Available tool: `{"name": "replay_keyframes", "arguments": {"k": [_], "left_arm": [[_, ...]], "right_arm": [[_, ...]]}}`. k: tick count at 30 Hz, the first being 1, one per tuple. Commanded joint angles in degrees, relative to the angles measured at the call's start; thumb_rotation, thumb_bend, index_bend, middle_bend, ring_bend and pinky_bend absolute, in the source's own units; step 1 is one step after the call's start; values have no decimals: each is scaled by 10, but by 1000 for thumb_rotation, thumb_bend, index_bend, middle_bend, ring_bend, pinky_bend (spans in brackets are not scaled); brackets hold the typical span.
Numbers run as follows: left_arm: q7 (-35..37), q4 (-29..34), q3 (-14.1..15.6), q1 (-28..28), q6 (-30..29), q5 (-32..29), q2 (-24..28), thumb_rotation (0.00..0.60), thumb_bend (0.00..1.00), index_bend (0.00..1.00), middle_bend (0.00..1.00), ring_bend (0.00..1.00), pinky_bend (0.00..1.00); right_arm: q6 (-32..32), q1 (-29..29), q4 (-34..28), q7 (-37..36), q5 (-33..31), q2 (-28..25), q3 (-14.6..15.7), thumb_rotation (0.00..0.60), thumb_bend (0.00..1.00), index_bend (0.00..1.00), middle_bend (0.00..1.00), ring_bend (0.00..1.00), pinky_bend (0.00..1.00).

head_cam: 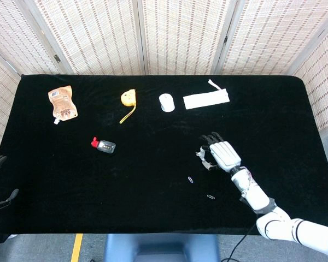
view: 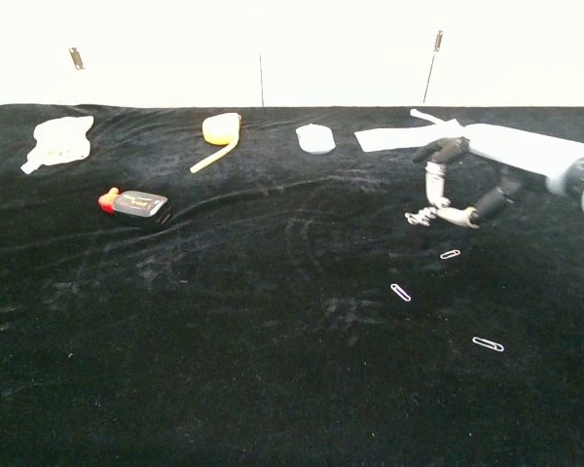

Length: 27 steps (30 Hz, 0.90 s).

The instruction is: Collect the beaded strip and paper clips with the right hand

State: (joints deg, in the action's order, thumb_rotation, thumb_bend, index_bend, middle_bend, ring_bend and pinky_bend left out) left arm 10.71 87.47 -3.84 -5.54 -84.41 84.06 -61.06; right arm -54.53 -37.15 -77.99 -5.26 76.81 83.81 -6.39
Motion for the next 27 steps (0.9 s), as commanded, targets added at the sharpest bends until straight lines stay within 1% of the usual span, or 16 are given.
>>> {"name": "replay_keyframes", "arguments": {"k": [1, 5, 9, 27], "left_arm": [[-3, 1, 0, -2, 3, -1, -1, 600, 358, 17, 115, 152, 59], [-9, 3, 0, -3, 7, -2, -2, 600, 358, 17, 115, 152, 59], [-14, 4, 0, -4, 8, -4, -4, 600, 358, 17, 115, 152, 59], [-15, 3, 0, -6, 12, -5, -4, 600, 358, 17, 115, 152, 59]], "right_arm": [[-16, 17, -11, -3, 16, -10, 17, 600, 411, 815, 169, 133, 0], [-27, 30, -13, -10, 31, -14, 30, 600, 412, 815, 170, 129, 0], [-33, 36, -12, -16, 44, -15, 38, 600, 411, 814, 169, 131, 0], [-7, 34, 21, -28, 35, 8, 33, 600, 411, 815, 170, 140, 0]]}}
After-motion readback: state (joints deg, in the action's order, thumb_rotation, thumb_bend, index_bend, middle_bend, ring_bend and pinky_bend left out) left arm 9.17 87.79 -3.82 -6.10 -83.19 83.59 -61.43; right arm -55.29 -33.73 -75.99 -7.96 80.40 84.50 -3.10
